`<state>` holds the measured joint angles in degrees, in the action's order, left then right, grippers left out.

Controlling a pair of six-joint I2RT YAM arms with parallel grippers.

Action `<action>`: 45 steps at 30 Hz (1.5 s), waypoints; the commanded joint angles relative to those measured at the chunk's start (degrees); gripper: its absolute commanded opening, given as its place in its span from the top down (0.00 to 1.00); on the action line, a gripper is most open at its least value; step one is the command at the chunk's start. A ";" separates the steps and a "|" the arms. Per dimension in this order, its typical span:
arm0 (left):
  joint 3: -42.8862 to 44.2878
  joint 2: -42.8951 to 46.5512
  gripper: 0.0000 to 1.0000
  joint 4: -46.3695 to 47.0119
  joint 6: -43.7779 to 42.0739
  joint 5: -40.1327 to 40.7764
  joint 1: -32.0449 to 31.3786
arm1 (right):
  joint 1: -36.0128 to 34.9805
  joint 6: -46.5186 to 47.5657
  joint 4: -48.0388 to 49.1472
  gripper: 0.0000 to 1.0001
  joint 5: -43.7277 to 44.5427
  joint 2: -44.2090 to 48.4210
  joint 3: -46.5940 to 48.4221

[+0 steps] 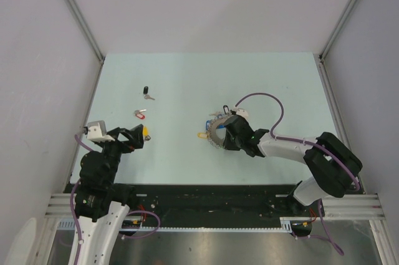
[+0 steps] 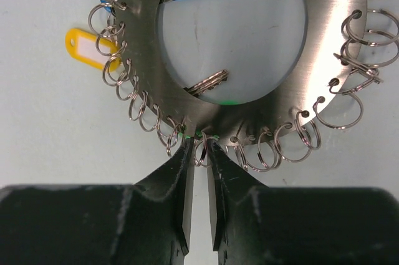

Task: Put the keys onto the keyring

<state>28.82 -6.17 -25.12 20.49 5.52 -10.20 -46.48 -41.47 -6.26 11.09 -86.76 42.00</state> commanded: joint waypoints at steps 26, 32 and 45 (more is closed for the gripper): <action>-0.43 -0.94 0.00 1.57 -0.45 -1.48 0.53 | -0.10 7.88 11.35 1.00 -2.83 1.24 0.10; -0.52 -1.12 0.00 1.48 -0.54 -1.48 0.44 | -1.51 11.15 11.54 1.00 -0.90 -0.15 2.82; -0.60 -1.38 0.00 1.57 -0.54 -1.56 0.62 | -2.65 12.47 -0.23 0.71 -1.25 4.67 4.06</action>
<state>28.80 -7.03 -24.95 20.49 5.23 -10.17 -48.93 -30.79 -2.11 9.13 -86.19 43.97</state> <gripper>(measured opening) 0.996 0.282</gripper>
